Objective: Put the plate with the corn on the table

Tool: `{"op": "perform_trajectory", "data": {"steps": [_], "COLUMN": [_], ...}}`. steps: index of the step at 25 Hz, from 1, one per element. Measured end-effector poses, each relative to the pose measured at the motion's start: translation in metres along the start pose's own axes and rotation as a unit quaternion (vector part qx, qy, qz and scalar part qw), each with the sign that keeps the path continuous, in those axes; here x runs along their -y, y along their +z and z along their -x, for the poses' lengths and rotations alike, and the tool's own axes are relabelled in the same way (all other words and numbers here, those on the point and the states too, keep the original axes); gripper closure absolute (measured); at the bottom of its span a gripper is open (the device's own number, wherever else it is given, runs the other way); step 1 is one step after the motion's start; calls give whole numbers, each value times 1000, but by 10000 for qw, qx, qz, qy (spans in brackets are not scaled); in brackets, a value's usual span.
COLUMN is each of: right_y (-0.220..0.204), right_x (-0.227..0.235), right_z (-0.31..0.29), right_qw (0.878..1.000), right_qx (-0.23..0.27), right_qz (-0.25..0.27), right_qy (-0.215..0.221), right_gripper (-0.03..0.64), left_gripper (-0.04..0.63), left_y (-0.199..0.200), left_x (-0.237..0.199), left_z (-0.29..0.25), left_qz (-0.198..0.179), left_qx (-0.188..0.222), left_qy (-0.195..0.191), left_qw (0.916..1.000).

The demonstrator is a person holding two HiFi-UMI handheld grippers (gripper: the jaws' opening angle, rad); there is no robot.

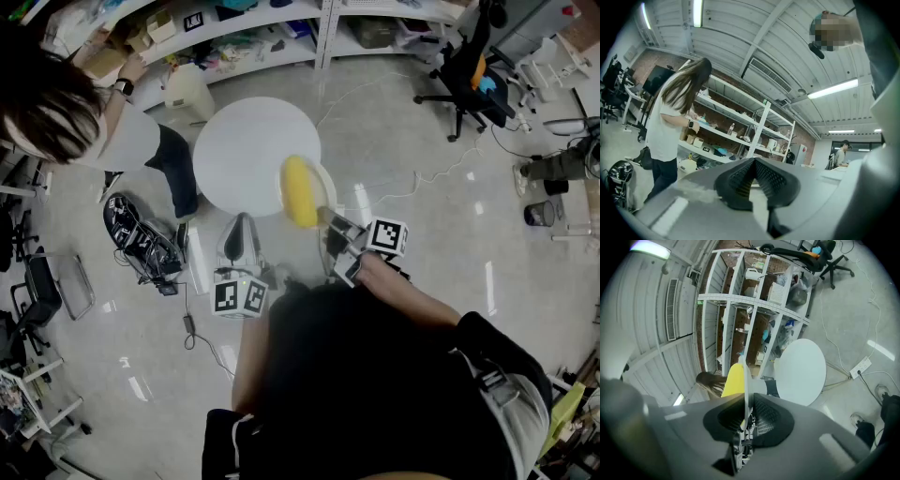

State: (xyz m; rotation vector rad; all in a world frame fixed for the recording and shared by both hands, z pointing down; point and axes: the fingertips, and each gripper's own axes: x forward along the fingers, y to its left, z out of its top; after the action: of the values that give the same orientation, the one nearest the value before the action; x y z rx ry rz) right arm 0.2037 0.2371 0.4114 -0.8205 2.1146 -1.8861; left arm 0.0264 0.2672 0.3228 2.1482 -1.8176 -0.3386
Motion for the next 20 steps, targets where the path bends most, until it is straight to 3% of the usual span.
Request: {"op": "perform_trajectory", "data": {"steps": [20], "right_y": [-17], "right_x": [-1], "right_z": [0], "right_qw": [9998], "right_qx": [124], "right_qz": [-122], "right_qy": [-43], "right_gripper": [572], "left_gripper": [591], "left_y": [2], "left_x": [-8], "left_z": [6], "left_qz": [67], "left_qx": [25], "left_qy": [-145], "left_qw": [9999]}}
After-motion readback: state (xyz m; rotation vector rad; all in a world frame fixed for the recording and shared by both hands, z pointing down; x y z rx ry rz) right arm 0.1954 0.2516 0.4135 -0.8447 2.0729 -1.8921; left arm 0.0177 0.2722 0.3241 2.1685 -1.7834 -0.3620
